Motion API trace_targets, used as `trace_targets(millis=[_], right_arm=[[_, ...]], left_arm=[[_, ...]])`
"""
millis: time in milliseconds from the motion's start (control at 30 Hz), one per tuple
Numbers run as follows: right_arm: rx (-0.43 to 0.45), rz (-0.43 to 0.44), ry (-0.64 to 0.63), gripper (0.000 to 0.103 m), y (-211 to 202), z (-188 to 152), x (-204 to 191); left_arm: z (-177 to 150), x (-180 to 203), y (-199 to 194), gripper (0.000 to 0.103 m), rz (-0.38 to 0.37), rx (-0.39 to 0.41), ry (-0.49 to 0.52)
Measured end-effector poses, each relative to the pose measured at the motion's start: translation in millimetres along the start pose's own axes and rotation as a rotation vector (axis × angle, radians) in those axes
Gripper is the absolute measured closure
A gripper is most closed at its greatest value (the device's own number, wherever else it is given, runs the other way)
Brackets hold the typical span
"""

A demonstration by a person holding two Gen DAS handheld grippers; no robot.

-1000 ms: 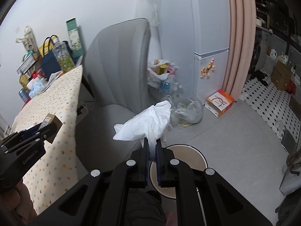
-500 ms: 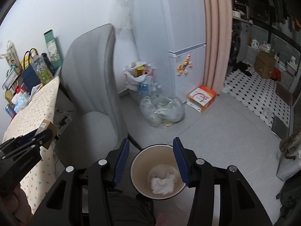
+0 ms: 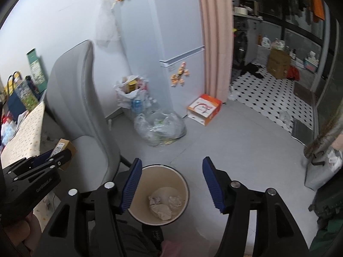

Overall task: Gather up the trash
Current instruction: 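Carry box and tissue to the bin and open both tools over it, then withdraw both open tools from the bin back over the table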

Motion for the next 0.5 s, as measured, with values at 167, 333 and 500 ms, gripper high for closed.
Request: trace_targets(millis=[167,333,500], right_arm=[[0.001,-0.040,0.023,0.041,-1.3,-1.7,19.6],[-0.003,-0.027,0.024,0.039,4.0,-1.8,11.8],[-0.004,0.000,0.018,0.036,8.8,1.1,-3.5]], left_arm=[[3.9,27.8,12.6,0.058,-0.074,-0.026,0.022],[5.7,26.0,13.7,0.021,-0.072,-0.019,0.022],[12.1,3.7,9.1,0.008,-0.054,-0.003,-0.023]])
Point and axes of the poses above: each gripper's, at about its wrist camera, not at the fingertips, and y roughly the way its jaws point, x to its right, z to its top, the point moved 4 cm from there along y, roughly the way its jaws point, and after that the axes turned 15 degrees about x, right-handed, at the moved point
